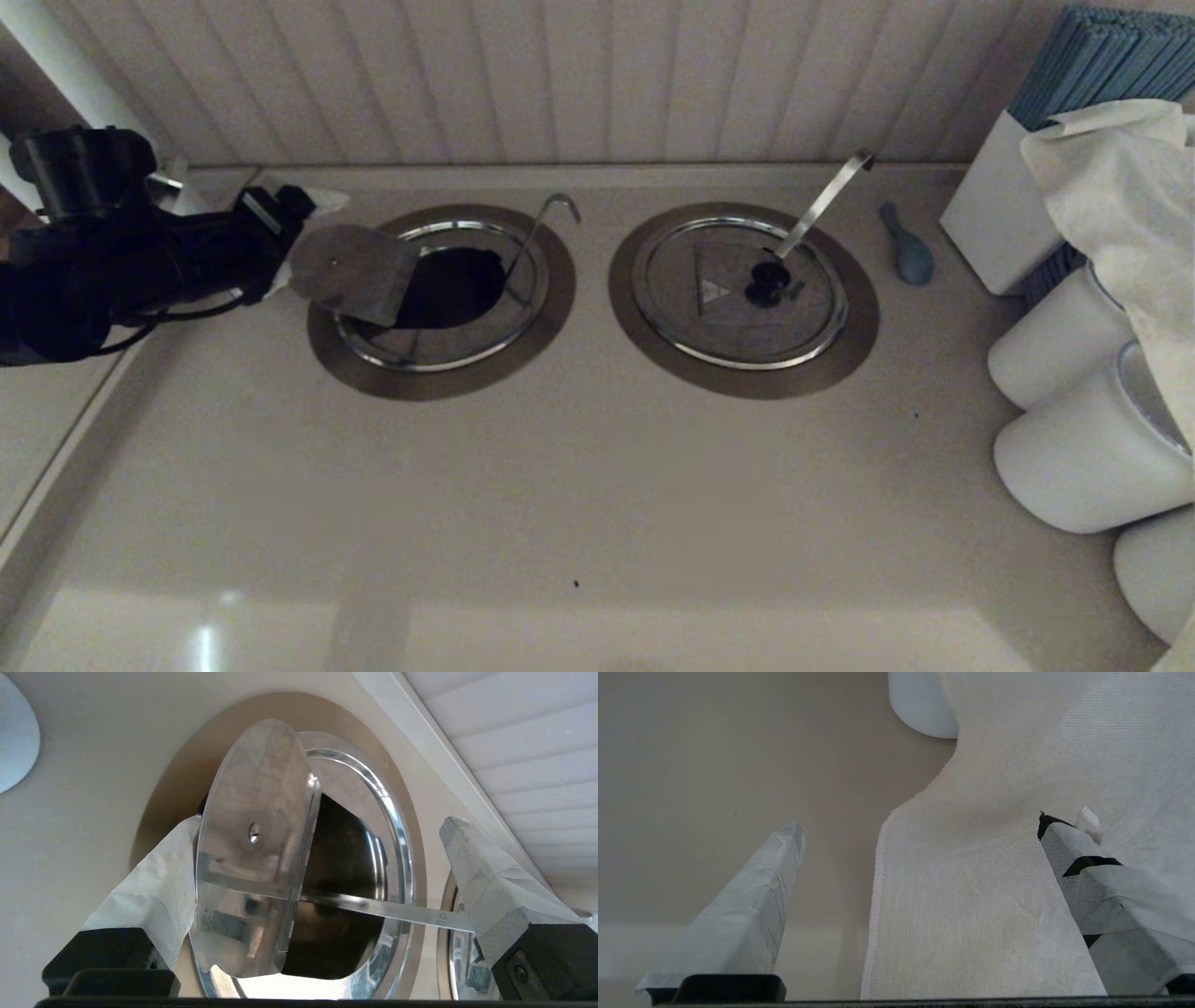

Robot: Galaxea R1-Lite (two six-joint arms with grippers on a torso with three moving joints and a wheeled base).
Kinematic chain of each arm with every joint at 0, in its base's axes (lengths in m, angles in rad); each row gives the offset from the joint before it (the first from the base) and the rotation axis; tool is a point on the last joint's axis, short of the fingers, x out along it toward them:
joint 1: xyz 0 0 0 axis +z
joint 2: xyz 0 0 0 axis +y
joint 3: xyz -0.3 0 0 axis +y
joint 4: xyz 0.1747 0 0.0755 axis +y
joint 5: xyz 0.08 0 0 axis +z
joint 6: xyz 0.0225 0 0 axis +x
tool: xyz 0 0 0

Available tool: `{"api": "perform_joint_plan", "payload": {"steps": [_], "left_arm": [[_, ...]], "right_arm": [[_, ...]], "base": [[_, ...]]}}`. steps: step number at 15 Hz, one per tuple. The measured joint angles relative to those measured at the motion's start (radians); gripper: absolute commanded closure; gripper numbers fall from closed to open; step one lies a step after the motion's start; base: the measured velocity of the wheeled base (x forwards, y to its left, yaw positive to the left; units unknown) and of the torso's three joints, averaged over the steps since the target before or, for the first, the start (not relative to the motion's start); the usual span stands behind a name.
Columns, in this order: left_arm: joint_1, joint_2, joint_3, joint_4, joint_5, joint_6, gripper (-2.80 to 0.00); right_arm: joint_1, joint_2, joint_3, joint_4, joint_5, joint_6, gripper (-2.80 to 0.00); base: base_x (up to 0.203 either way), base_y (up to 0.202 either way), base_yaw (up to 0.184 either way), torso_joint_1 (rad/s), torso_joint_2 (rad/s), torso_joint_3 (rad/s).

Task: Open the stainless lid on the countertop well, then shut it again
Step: Close the lid

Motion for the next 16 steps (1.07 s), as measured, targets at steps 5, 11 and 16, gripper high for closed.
{"api": "perform_joint_plan", "payload": {"steps": [5,11,16], "left_arm": [[-0.025,-0.043,0.006,0.005,-0.001,-0.021,-2.8],[-0.093,-0.085,0.028,0.022,0.003,-0.024,-2.8],[-0.183,-0.089,0.05,0.026,0.045,-0.022,-2.8]], "right_arm": [[0.0,0.0,0.0,0.0,0.0,0.0,-2.8],[0.0,0.0,0.0,0.0,0.0,0.0,-2.8],[0.0,0.0,0.0,0.0,0.0,0.0,-2.8]], "base": [[0.0,0.0,0.0,0.0,0.0,0.0],[0.0,0.0,0.0,0.0,0.0,0.0],[0.0,0.0,0.0,0.0,0.0,0.0]]}}
